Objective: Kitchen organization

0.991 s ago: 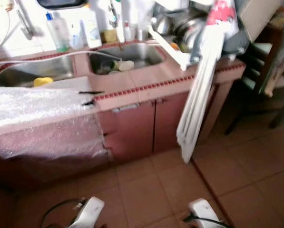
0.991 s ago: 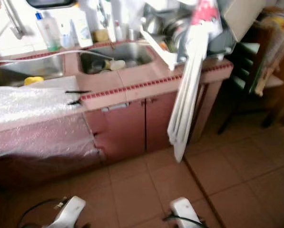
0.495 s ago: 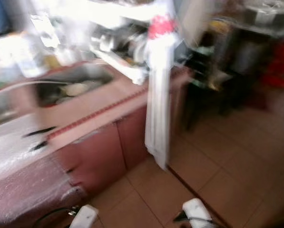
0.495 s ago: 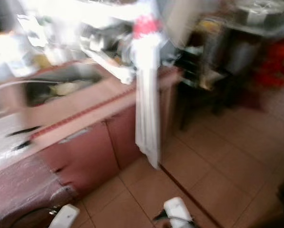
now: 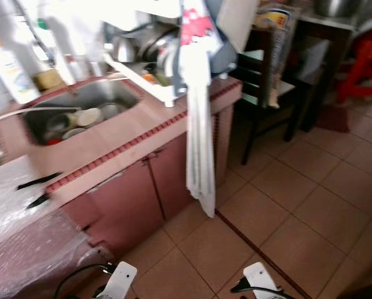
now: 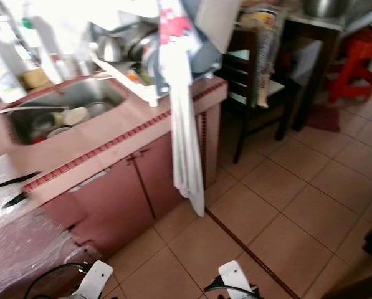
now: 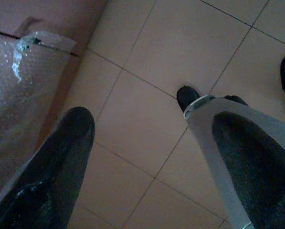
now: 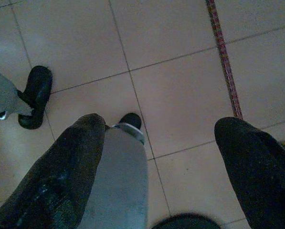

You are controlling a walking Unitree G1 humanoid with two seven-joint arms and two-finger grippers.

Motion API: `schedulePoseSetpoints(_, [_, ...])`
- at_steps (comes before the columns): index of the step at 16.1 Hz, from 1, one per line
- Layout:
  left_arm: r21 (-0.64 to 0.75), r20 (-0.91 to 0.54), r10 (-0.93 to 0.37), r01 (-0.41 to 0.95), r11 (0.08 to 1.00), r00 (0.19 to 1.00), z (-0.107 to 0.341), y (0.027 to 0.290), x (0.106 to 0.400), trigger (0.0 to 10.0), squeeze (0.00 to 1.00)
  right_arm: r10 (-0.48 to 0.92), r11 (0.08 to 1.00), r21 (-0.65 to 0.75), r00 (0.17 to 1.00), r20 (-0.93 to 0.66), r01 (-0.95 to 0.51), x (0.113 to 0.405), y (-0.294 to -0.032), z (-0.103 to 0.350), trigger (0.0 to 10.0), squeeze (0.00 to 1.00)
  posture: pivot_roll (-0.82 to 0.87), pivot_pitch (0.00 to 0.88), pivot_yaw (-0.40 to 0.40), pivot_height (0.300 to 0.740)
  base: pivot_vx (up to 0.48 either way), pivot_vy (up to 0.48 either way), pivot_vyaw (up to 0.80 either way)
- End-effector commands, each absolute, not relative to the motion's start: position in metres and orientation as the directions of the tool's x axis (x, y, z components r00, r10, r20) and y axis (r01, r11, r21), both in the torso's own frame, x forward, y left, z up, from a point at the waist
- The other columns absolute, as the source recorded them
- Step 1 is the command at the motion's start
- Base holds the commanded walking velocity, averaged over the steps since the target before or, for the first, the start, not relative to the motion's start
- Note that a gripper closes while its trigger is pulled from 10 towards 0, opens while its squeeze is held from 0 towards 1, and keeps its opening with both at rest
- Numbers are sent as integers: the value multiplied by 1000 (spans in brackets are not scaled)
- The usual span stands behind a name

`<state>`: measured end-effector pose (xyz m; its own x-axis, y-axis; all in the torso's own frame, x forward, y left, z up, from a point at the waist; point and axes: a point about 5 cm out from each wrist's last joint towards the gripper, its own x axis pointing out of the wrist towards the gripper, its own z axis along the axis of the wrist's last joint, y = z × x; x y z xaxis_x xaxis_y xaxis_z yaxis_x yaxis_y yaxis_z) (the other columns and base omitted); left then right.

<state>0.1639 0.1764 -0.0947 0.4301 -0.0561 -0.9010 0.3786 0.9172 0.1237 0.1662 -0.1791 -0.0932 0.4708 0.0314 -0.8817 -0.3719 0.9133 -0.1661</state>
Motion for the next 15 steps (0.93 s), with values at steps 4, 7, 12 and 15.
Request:
schedulePoseSetpoints(4, [126,-899,-30,324,938,437,-95,186,160,10000,0,29,887,-190,462,-886,-420,166,-188,-92,10000,0,-80,1,33,740,0,0,0])
schedulePoseSetpoints(7, [111,-898,-31,295,949,438,-96,184,158,10000,0,26,874,-211,474,-880,-438,175,-192,-88,10000,0,-96,0,13,740,0,0,0])
schedulePoseSetpoints(12, [117,-896,-39,321,940,442,-94,183,163,10000,0,35,883,-198,482,-875,-425,176,-186,-88,10000,0,-117,0,26,740,0,0,0])
schedulePoseSetpoints(15, [86,-888,-24,217,972,460,-91,182,171,10000,0,3,990,-70,504,-864,-125,176,-190,-88,10000,0,-124,0,48,740,0,0,0])
